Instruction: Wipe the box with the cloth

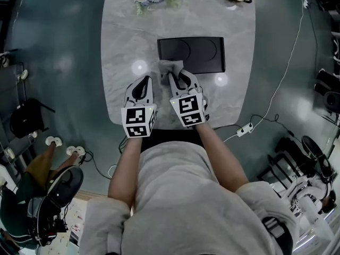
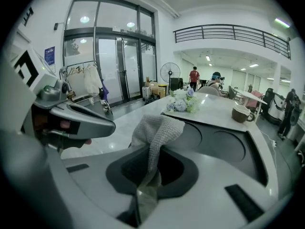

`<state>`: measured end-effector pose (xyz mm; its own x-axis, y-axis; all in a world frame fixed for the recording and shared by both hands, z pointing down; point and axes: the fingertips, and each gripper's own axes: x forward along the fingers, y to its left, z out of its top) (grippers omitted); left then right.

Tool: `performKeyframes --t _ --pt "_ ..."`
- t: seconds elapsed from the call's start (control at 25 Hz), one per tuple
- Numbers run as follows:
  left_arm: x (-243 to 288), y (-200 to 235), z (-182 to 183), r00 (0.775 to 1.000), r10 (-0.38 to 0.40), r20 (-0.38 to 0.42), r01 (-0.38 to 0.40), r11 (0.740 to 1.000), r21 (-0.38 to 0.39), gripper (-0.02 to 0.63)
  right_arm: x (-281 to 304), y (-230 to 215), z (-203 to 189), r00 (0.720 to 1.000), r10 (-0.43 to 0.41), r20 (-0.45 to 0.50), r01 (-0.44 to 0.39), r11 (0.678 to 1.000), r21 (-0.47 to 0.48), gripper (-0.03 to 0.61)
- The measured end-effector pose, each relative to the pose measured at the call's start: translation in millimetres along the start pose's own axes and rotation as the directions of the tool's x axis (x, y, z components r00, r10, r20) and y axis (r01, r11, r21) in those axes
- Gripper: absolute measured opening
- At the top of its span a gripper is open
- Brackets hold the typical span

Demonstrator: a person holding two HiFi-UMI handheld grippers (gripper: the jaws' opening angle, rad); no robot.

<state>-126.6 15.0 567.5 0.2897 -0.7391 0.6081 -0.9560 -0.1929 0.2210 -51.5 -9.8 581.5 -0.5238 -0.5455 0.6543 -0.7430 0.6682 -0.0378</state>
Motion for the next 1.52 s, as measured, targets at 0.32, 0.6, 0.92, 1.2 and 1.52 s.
performKeyframes --t 0.32,0.6,0.92,1.2,1.52 --pt "16.3 4.7 14.4 0.999 -0.041 -0.003 0.041 0.999 0.015 0.023 15.4 -10.6 4.9 1.0 -0.027 -0.009 0.027 0.999 0.046 0.046" --pt "17.3 -42.4 15.3 0.998 -0.065 -0.002 0.065 0.997 0.042 0.023 -17.3 -39.8 -14.1 0.998 -0.058 -0.006 0.058 0.995 0.076 0.046" --pt "28.7 -80.4 11.4 0.995 -0.103 -0.017 0.104 0.992 0.072 0.023 -40.1 -67.1 -33.6 0.995 -0.095 -0.007 0.095 0.99 0.109 0.046" --pt "48.3 -99.2 18.7 0.988 -0.146 -0.044 0.15 0.983 0.105 0.023 -45.6 -94.7 -39.0 0.99 -0.141 -0.017 0.142 0.979 0.15 0.046" --pt "68.4 -111.4 29.7 0.978 -0.194 -0.07 0.202 0.969 0.139 0.023 -47.9 -120.9 -39.0 0.98 -0.195 -0.029 0.197 0.963 0.186 0.047"
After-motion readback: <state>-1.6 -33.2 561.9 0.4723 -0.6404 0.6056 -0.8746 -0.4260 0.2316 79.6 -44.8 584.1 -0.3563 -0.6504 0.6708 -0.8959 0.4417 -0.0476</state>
